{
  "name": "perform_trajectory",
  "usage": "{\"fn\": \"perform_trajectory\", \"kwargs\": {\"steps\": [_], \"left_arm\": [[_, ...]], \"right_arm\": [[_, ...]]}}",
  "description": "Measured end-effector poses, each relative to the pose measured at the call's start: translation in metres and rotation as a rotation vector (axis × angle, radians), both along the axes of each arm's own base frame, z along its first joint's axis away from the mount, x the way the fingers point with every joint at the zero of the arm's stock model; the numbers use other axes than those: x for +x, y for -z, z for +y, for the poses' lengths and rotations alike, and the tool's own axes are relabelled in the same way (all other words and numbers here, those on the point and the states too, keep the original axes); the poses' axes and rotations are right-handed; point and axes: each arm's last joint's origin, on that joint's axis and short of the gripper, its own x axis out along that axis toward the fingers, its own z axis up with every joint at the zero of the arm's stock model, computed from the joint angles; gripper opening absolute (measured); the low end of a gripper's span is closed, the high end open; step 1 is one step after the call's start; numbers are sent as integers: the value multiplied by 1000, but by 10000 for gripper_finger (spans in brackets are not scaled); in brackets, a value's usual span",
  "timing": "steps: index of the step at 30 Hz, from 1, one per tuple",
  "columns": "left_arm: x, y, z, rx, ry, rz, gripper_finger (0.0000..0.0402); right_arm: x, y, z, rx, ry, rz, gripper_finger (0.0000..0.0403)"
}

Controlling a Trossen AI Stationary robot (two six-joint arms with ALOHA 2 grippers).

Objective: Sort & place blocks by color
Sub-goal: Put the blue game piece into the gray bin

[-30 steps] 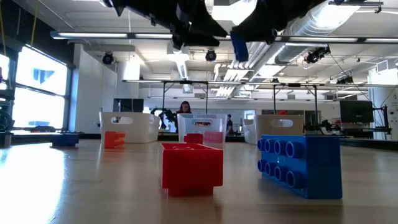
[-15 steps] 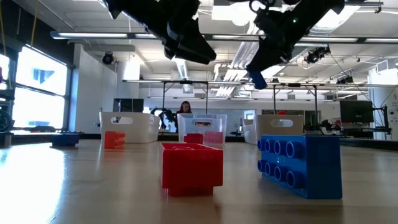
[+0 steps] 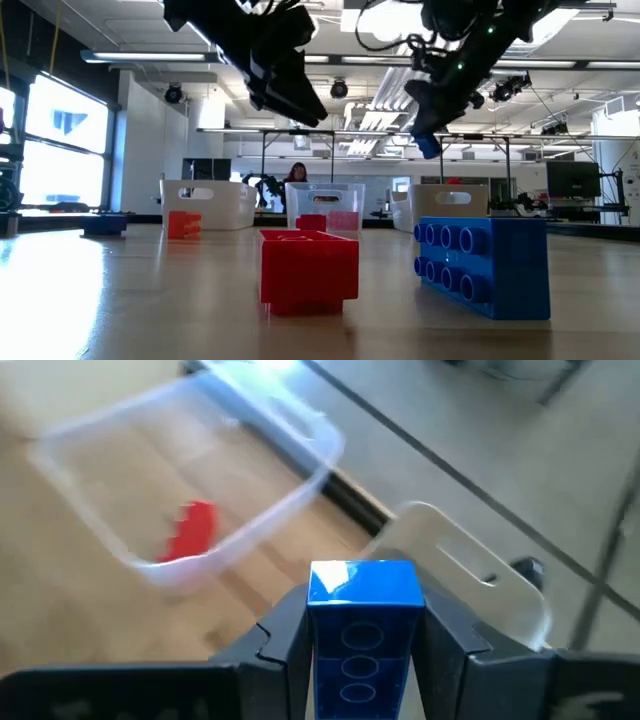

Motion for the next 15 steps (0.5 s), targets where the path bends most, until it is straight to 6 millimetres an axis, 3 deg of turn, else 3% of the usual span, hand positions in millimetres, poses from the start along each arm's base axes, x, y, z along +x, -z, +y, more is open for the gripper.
{"fn": "perform_trajectory", "kwargs": {"steps": [15], "left_arm": [[-10, 13, -36, -73, 50, 173, 227]], "right_arm": [[9, 46, -39, 83, 110, 143, 105]]}}
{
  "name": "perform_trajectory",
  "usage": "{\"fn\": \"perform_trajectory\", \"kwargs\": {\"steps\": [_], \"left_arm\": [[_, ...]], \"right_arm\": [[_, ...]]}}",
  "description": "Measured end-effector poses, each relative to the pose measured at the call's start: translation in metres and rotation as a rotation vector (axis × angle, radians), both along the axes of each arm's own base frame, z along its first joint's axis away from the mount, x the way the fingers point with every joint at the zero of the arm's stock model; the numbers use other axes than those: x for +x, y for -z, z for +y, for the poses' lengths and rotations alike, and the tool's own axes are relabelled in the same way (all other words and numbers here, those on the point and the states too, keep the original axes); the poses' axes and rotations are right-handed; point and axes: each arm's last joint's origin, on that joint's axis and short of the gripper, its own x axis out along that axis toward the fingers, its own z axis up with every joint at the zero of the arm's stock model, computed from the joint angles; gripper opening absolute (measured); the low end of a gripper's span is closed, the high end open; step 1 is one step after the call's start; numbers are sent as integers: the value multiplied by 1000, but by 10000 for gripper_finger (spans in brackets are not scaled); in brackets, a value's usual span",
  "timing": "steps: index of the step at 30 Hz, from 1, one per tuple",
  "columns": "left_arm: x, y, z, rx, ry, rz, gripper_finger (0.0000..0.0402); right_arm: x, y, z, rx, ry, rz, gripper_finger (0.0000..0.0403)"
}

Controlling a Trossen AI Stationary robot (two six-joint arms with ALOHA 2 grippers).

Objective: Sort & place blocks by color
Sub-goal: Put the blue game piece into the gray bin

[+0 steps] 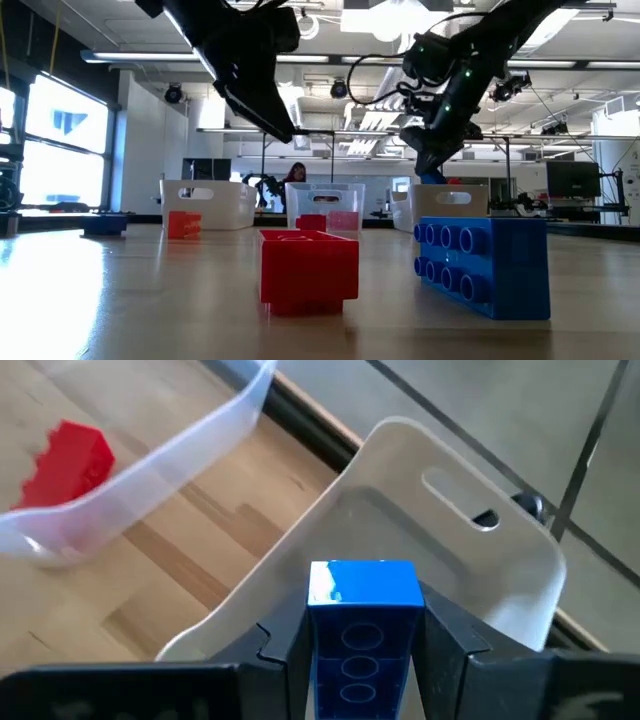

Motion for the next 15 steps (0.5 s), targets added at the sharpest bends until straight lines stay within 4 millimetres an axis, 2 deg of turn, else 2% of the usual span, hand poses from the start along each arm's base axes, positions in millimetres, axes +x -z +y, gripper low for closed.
{"fn": "perform_trajectory", "kwargs": {"steps": [8, 15], "left_arm": [[0, 0, -18, -12, 42, -4, 227], [-5, 4, -33, -53, 36, 46, 227]], "right_arm": [[0, 15, -9, 70, 39, 8, 105], [-3, 19, -15, 157, 57, -31, 105]]}}
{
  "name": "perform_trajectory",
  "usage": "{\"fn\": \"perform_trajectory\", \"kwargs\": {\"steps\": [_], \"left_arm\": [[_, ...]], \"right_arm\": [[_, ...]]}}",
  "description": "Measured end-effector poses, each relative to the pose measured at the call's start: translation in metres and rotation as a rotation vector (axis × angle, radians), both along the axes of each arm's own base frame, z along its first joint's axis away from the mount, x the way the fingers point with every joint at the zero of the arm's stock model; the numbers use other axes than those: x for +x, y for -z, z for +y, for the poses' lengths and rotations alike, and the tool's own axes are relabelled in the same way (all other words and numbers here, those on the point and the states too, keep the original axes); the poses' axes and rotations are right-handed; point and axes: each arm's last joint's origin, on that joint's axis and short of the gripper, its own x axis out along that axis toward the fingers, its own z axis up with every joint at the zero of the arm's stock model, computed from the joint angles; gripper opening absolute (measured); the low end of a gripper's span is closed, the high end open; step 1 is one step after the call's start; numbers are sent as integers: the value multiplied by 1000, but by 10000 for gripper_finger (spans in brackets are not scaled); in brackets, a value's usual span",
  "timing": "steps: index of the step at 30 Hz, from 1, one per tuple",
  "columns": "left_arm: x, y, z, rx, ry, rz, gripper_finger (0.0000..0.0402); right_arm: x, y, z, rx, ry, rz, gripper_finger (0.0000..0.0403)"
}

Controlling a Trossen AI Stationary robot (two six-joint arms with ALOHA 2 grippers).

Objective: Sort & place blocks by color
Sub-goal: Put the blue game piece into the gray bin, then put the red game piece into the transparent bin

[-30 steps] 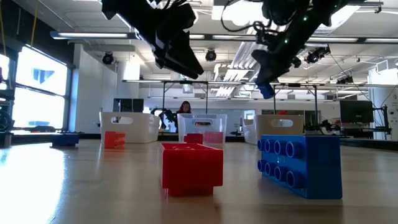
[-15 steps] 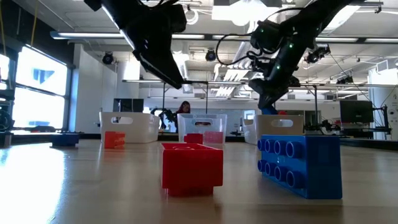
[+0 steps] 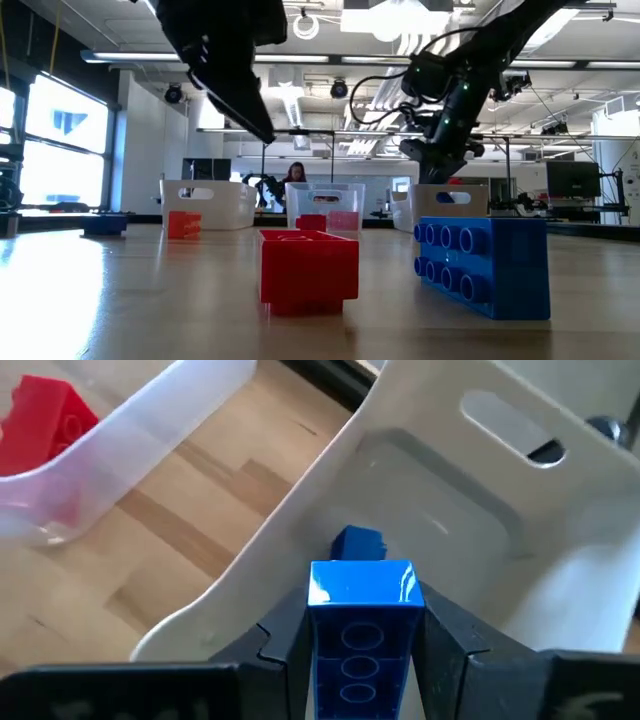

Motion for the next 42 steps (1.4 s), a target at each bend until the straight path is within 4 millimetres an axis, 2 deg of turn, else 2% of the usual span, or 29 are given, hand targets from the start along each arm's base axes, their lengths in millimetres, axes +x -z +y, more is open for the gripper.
{"fn": "perform_trajectory", "kwargs": {"steps": [3, 10, 14, 20, 28, 36, 42], "left_arm": [[-5, 3, -7, -19, -13, 50, 227], [-18, 10, -25, -31, 38, 173, 227], [-23, 11, -37, -31, 83, 211, 227], [-33, 14, -51, -16, 161, 284, 227], [-44, 16, -67, -53, 313, 377, 227], [-55, 17, -84, -48, 451, 436, 227], [-61, 18, -96, -31, 500, 455, 227]], "right_arm": [[-2, 1, -2, 12, 20, -1, 110], [-3, 1, -3, 14, 22, -1, 176], [-3, 1, -3, 13, 17, 2, 193], [-3, -1, -3, 16, 17, 9, 195], [7, -35, -6, 49, 21, 5, 196], [24, -60, 10, 15, -35, -2, 197], [30, -61, 23, 22, -42, -14, 197]]}}
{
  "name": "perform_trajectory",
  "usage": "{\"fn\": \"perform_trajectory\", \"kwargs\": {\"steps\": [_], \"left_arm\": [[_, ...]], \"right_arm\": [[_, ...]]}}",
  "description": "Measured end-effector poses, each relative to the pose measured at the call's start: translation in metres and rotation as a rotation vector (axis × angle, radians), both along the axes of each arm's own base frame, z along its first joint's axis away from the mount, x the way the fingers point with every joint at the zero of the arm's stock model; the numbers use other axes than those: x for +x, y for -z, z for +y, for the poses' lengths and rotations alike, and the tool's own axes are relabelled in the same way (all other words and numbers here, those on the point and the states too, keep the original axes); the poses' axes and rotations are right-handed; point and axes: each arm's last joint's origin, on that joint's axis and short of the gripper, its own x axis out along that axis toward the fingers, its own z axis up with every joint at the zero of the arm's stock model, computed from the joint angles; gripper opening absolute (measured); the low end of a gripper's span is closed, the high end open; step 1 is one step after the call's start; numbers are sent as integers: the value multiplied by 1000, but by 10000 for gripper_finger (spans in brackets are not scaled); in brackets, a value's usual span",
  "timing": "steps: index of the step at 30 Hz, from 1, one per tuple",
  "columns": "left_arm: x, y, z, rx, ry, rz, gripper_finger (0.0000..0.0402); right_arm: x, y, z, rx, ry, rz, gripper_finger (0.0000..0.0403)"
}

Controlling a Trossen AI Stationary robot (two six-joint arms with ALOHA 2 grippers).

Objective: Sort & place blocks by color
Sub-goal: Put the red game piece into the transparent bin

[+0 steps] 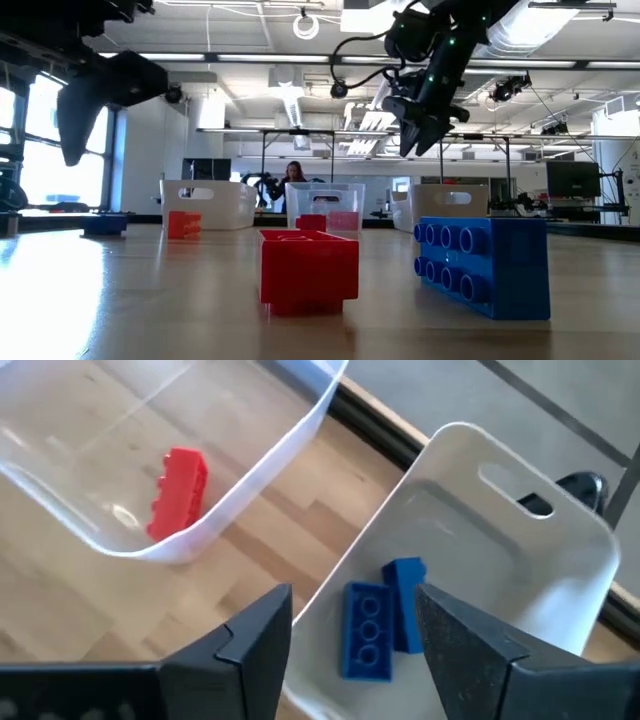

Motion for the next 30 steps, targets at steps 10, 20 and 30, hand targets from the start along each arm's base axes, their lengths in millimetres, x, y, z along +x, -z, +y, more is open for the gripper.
{"fn": "perform_trajectory", "kwargs": {"steps": [10, 20, 30], "left_arm": [[-15, 0, -29, -4, 80, -10, 227], [-24, -2, -54, -10, 107, -92, 227], [-23, 12, -65, 42, 122, -96, 227]], "right_arm": [[6, 0, 15, 32, 27, -48, 197], [11, 0, 25, 63, 38, -94, 197], [14, -1, 29, 77, 35, -122, 197]]}}
